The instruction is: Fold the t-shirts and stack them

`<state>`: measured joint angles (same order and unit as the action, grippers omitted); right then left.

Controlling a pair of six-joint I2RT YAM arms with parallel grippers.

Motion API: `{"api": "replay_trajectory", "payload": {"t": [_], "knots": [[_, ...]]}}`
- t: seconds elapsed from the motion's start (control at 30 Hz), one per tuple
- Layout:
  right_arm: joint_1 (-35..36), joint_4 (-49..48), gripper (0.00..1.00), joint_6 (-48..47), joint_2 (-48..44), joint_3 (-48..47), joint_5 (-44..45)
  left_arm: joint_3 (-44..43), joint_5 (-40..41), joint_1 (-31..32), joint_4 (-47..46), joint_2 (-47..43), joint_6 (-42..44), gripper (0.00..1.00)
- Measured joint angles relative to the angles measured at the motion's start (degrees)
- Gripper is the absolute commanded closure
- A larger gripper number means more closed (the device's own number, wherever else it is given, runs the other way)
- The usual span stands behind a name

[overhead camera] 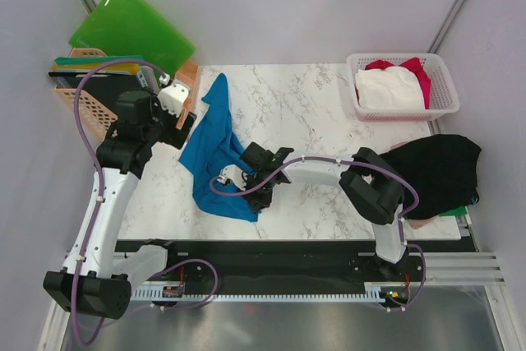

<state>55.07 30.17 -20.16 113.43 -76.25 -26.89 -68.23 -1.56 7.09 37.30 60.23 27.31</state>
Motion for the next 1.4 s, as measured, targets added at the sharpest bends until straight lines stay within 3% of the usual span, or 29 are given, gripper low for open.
{"api": "replay_trajectory", "payload": {"t": [0.27,0.53,0.7,0.93,1.13,1.23,1.4], "knots": [[-1.62,2.45,1.0,-0.9,-9.25,0.0,3.34,3.93,0.0,0.0,-1.49,-0.17,0.0,0.0],[-12.66,5.55,1.0,-2.58,-29.42,-6.67,8.61,6.32,-0.63,0.0,-2.73,1.86,-0.04,0.01],[-21.07,4.07,1.0,-2.6,-33.48,-9.7,14.38,6.34,-1.66,0.0,-2.95,1.81,-0.07,0.01],[-29.22,2.34,1.0,-1.84,-33.9,-6.49,19.96,6.38,-2.49,0.0,-2.71,-0.31,-0.13,0.01],[-32.48,0.44,1.0,-0.83,-37.42,2.05,21.38,6.73,-13.03,0.0,0.31,1.36,-2.4,0.02],[-32.63,0.17,1.0,-0.39,-39.43,6.19,21.68,6.99,-20.06,0.04,1.36,7.69,-3.76,0.05],[-33.77,-0.11,1.0,0.52,-40.57,8.2,23.5,7.02,-24.96,0.22,2.75,16.15,-4.96,0.05]]}}
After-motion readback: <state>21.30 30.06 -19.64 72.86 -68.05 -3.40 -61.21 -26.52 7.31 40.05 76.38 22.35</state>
